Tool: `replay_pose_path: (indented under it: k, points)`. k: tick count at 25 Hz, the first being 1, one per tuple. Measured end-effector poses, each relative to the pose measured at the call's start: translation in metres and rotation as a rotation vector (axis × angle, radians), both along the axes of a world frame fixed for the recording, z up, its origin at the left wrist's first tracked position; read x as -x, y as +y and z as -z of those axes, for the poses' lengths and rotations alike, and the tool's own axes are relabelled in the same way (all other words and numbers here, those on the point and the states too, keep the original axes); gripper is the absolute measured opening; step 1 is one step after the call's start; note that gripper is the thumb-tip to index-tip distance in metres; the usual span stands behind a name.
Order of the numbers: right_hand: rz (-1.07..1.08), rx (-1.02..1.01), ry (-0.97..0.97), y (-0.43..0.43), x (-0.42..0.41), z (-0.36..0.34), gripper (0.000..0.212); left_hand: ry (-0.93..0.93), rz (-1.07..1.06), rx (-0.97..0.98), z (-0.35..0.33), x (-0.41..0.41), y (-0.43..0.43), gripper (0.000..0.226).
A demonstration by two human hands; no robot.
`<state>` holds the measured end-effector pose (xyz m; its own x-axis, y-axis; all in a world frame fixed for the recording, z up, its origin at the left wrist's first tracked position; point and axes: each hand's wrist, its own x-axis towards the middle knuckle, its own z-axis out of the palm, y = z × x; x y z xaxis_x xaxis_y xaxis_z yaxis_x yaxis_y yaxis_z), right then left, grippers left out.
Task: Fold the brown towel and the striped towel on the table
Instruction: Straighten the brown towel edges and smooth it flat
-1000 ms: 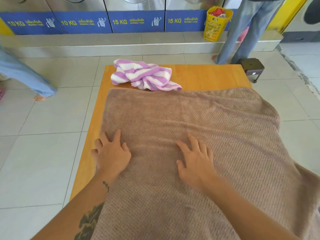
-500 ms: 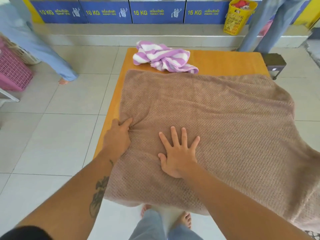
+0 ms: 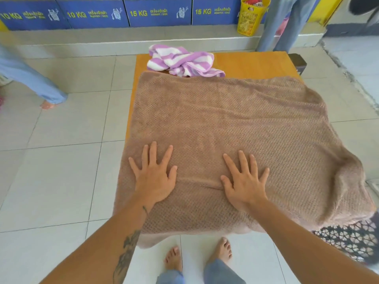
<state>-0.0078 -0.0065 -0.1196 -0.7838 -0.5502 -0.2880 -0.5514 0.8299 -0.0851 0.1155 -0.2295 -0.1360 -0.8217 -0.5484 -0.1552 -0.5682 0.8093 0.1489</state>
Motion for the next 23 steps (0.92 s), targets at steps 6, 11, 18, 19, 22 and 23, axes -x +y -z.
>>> replay_pose_path:
  k: [6, 11, 18, 19, 22, 23]
  points:
    - [0.132, -0.039, -0.093, 0.033, 0.017, -0.013, 0.061, -0.177, 0.012, -0.132, -0.018, 0.011, -0.025, 0.063]
    - [0.212, 0.258, -0.150, 0.051, 0.011, -0.061, 0.062, 0.061, 0.061, -0.252, -0.061, 0.029, 0.012, 0.043]
    - [0.445, 0.267, -0.210, 0.164, 0.002, -0.094, 0.061, 0.219, 0.350, -0.522, -0.102, 0.082, 0.113, 0.028]
    - [0.465, 0.261, -0.204, 0.181, 0.006, -0.098, 0.060, 0.224, 0.390, -0.535, -0.105, 0.091, 0.131, 0.028]
    - [0.502, 0.269, -0.173, 0.231, 0.024, -0.109, 0.058, 0.225, 0.486, -0.573, -0.117, 0.120, 0.190, 0.029]
    - [0.506, 0.280, -0.174, 0.246, 0.034, -0.110, 0.058, 0.224, 0.495, -0.583, -0.118, 0.130, 0.209, 0.029]
